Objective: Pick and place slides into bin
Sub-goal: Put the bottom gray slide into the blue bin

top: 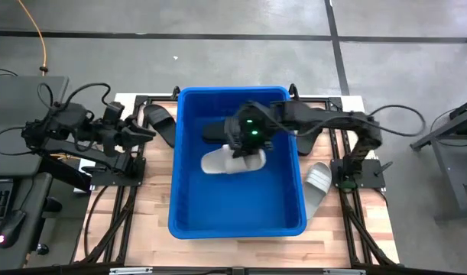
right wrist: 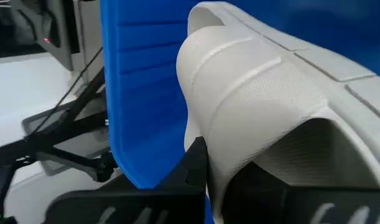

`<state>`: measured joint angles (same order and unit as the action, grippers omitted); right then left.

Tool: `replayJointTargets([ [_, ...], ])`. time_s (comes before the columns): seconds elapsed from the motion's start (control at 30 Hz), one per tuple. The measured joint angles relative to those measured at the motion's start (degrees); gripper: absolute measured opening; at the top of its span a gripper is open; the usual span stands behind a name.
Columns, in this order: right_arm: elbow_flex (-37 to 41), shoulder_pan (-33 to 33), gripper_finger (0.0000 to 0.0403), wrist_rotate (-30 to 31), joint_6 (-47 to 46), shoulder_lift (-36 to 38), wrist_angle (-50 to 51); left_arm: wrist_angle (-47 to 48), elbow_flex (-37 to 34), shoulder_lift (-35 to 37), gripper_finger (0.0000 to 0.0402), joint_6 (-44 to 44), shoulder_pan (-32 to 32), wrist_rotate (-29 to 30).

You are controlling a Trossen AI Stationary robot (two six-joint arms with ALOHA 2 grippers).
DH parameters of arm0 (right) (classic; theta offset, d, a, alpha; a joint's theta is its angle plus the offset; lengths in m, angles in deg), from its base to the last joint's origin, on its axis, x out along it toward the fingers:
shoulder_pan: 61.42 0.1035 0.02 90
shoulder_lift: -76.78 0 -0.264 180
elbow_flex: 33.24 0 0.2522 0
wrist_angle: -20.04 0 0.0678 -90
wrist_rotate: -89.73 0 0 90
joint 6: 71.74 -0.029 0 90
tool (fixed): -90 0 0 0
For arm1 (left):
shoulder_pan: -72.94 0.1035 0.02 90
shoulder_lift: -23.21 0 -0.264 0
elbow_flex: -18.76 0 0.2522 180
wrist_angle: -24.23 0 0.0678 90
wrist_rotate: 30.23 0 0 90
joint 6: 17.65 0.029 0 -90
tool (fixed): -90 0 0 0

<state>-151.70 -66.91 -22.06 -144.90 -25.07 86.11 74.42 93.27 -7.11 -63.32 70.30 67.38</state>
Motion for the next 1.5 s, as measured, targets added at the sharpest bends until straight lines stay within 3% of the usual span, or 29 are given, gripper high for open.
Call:
replayJointTargets([
  [0.2, 0.0, -4.3, 0.0, -5.2, 1.2, -7.0, -5.6, 0.0, 0.0, 0.1, 0.0147, 0.0, 0.0, 0.2],
  [0.63, 0.0, -10.6, 0.0, -9.8, 1.6, -13.4, -3.8, 0.2, 0.0, -0.3, 0.0147, -0.8, 0.0, -0.5],
  [1.5, -0.1, -10.3, 0.0, -5.6, 1.2, -18.7, 1.9, 0.2, 0.0, -0.3, 0.0147, 0.3, 0.0, -0.7],
])
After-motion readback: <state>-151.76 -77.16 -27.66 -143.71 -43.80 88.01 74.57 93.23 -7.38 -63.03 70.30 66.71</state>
